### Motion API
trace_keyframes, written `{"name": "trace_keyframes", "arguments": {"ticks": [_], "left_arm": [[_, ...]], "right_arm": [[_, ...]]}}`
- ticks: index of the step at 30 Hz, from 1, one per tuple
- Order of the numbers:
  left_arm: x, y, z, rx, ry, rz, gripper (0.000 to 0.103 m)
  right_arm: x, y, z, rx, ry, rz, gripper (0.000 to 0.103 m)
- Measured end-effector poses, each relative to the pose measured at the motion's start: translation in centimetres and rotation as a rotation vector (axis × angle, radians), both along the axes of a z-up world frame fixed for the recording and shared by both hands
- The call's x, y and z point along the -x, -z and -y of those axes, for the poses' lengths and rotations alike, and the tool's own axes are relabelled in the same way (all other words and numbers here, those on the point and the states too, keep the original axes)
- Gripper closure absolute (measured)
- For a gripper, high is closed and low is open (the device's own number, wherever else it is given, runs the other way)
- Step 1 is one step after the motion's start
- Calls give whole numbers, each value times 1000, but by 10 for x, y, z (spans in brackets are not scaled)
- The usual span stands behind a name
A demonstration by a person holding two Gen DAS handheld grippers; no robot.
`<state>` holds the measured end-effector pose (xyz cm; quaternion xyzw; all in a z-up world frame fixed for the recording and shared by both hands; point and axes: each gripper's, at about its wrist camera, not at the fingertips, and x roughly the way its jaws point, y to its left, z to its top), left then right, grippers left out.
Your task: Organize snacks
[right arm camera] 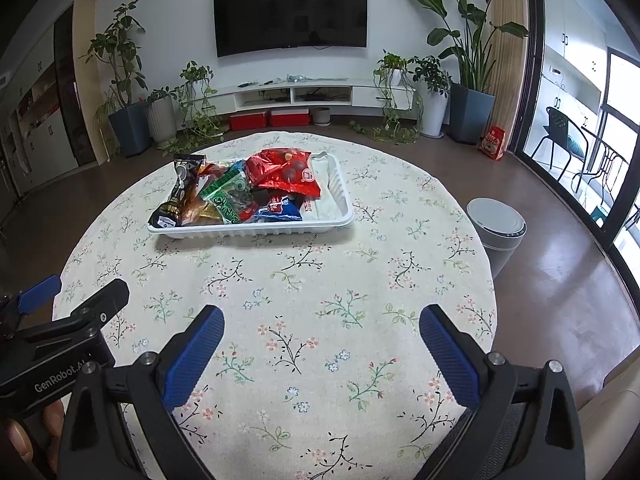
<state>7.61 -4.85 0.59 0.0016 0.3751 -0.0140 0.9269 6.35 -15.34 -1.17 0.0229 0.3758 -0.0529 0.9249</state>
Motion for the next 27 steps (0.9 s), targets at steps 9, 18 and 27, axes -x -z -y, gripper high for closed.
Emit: {"name": "trace_keyframes", "arguments": {"ticks": [9, 18, 27], "left_arm": [[1, 1, 1, 0, 3, -3, 0], [1, 2, 1, -1, 6, -4, 0], [1, 3, 2, -2, 8, -6, 0]], "right_arm": [[0, 1, 0, -1, -3, -8, 3], [0, 1, 0, -1, -3, -10, 3], [0, 1, 0, 0, -4, -11, 3]]}}
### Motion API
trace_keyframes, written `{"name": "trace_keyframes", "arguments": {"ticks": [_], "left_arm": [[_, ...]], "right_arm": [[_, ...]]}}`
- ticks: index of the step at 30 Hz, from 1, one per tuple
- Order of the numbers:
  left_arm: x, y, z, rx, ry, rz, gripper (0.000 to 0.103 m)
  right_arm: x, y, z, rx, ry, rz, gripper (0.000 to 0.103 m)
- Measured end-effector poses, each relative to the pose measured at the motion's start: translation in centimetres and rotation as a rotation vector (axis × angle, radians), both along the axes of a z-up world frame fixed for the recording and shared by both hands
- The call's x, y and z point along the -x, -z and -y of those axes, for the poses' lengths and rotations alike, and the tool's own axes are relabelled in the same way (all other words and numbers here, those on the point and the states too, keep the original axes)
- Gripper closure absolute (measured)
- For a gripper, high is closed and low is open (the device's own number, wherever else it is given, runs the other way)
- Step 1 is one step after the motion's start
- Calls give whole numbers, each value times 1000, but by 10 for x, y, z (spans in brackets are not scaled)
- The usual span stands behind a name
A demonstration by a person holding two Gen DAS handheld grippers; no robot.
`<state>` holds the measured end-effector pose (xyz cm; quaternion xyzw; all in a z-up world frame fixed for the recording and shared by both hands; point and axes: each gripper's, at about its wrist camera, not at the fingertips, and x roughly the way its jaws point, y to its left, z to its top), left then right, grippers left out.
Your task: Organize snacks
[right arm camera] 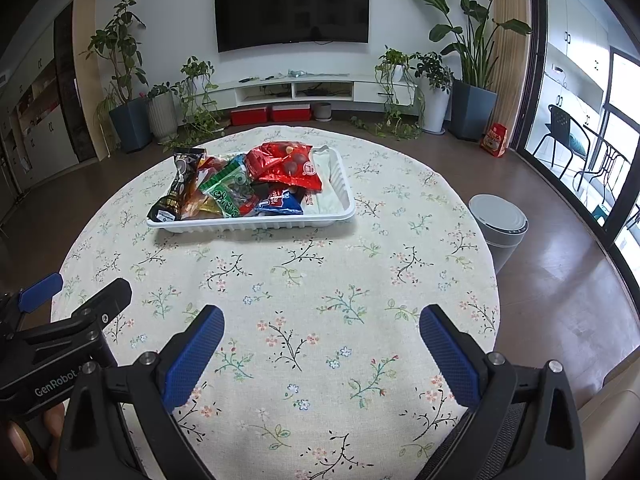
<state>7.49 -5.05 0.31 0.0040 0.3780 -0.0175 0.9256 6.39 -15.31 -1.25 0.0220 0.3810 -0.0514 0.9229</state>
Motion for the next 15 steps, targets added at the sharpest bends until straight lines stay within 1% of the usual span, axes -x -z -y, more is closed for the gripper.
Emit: {"name": "trace_keyframes", "arguments": {"ticks": [15], "left_arm": [[0, 1, 1, -2, 2, 0, 0]], "right_arm": [[1, 1, 0, 0, -1, -2, 3]]}}
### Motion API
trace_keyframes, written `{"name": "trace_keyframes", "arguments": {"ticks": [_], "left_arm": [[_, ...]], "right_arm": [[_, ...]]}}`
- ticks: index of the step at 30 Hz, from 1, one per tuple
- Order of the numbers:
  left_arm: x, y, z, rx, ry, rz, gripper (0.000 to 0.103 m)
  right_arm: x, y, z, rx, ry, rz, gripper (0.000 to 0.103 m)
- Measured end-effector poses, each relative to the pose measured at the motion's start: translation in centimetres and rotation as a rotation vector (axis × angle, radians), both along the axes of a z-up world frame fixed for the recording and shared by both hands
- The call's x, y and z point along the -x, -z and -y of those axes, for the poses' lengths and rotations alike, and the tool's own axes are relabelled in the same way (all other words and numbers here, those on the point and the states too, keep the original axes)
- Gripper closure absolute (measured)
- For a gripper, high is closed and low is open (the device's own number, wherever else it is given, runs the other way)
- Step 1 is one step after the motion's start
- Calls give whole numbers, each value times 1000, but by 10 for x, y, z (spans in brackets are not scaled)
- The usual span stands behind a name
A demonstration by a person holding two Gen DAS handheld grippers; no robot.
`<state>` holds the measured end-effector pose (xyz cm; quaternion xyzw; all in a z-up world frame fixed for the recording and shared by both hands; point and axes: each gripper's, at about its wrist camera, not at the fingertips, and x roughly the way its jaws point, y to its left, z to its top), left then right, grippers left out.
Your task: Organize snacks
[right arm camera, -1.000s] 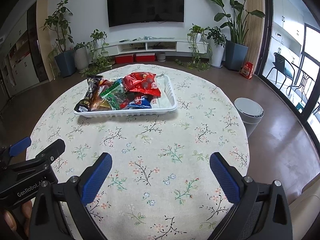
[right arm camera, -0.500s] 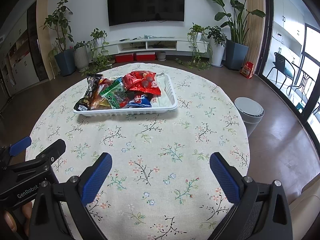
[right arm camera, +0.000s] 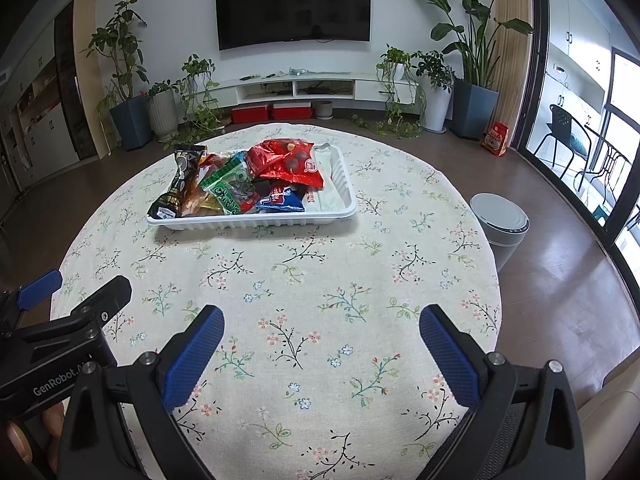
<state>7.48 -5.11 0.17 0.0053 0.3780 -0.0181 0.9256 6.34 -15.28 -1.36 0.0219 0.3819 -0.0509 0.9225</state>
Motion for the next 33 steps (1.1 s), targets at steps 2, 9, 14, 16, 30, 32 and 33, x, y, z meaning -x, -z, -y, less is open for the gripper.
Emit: {"name": "trace_keyframes", "arguments": {"ticks": [2, 9, 14, 16, 30, 32, 33], "left_arm": [[0, 0, 0, 0, 0, 0, 0], [0, 1, -1, 1, 1, -2, 0], [-1, 2, -2, 1, 0, -3, 0], [-1, 1, -3, 1, -2, -3, 0], [-1, 3, -3, 2, 3, -5, 0], [-2, 3, -3, 0, 3, -5, 0], [-2, 4, -3, 0, 4, -6, 0]], "right_arm": [[-1, -1, 0, -1, -1, 0, 3], [-1, -1, 0, -1, -1, -2, 3], [1, 1, 0, 0, -3, -3, 3], [0, 0, 0, 0, -2, -3, 3], [0, -1, -1, 0, -3, -5, 3], [2, 1, -2, 0, -4, -6, 3], [1, 1, -2, 0, -4, -6, 3]]}}
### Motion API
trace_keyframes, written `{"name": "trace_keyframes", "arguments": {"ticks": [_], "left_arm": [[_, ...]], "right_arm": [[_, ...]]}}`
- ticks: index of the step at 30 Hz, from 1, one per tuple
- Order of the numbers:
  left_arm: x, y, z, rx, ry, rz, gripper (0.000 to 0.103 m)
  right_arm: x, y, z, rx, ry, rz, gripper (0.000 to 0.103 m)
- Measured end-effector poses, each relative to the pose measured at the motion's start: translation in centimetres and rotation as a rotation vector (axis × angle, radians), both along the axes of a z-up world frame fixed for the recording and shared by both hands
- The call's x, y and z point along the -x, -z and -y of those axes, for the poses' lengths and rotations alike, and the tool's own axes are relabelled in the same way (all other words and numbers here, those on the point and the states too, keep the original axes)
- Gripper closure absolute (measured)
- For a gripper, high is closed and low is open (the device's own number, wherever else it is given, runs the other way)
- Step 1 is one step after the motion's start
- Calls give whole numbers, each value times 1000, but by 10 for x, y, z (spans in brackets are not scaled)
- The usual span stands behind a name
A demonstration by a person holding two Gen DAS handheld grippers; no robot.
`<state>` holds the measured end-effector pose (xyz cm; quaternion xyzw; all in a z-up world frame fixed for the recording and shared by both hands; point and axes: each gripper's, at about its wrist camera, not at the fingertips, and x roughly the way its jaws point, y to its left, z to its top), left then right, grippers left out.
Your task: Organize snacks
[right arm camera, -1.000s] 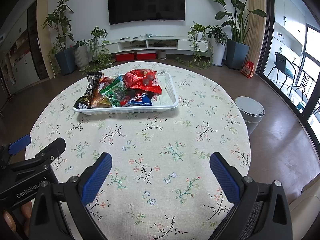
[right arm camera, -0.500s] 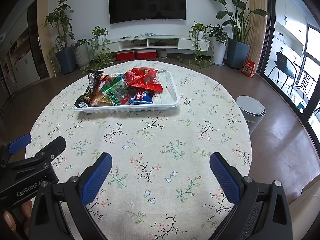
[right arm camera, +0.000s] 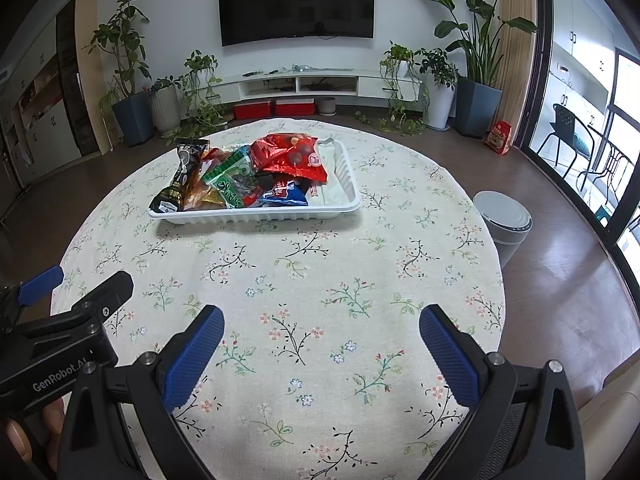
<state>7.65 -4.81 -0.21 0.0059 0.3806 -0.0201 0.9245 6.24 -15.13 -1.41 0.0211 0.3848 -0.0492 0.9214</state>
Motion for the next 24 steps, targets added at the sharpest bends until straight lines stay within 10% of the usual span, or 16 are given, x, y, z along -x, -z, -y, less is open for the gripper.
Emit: {"name": "trace_keyframes", "arguments": {"ticks": [24], "left_arm": [[-2, 0, -4, -8, 0, 6, 0]], "right_arm": [[14, 4, -3, -6, 0, -11, 3]]}}
